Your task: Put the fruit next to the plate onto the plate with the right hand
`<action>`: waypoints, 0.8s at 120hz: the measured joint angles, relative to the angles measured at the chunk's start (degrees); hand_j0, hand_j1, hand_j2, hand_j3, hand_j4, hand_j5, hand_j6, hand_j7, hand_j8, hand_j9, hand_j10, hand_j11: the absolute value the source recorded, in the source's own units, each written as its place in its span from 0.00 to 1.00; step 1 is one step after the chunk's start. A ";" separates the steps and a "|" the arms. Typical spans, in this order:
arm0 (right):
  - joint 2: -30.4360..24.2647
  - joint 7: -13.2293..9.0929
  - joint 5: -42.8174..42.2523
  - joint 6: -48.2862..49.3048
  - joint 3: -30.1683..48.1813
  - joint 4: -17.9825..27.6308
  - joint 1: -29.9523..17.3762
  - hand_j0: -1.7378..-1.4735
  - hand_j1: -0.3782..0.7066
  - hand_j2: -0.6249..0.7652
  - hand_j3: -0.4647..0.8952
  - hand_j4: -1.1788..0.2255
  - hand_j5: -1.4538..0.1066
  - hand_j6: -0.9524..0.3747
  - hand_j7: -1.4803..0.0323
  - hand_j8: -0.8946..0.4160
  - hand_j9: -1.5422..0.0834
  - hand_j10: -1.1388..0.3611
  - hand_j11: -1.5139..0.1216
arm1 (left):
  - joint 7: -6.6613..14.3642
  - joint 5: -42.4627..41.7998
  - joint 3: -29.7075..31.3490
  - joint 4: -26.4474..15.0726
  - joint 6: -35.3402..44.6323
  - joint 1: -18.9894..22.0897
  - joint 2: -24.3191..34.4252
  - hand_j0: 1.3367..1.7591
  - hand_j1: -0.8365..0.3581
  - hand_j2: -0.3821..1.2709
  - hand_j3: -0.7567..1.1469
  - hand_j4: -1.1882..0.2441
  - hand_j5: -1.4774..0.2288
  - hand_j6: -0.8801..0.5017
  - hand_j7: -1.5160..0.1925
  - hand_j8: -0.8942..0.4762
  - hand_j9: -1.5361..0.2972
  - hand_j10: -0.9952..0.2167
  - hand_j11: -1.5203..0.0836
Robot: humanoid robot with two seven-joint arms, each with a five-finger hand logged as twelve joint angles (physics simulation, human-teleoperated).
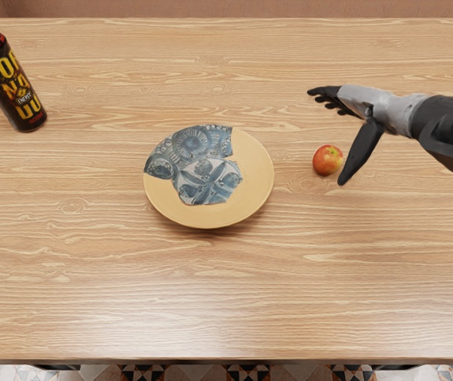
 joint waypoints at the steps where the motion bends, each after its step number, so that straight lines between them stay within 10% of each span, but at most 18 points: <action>1: 0.27 -0.14 -0.58 -0.49 -0.24 -0.09 -0.03 0.30 0.08 0.44 0.34 0.80 0.89 0.68 0.94 0.64 0.91 0.73 0.89 | 0.00 0.00 0.00 0.00 0.00 0.00 0.00 0.76 0.76 0.26 0.40 0.67 0.69 0.47 0.71 0.48 0.67 0.63 0.76; 46: 9.95 -1.77 -12.70 -11.03 -6.76 -8.86 -2.03 0.30 0.07 0.44 0.34 0.81 0.90 0.68 0.94 0.65 0.91 0.73 0.89 | 0.00 0.00 0.00 0.00 0.00 0.00 0.00 0.76 0.76 0.26 0.40 0.67 0.69 0.47 0.71 0.48 0.67 0.63 0.76; 96: 15.34 -1.82 -14.74 -12.85 -9.52 -18.46 -1.52 0.30 0.30 0.42 0.34 0.66 0.72 0.53 0.77 0.49 0.75 0.59 0.73 | 0.00 0.00 0.00 0.00 0.00 0.00 0.00 0.76 0.76 0.26 0.40 0.67 0.69 0.47 0.71 0.48 0.67 0.63 0.76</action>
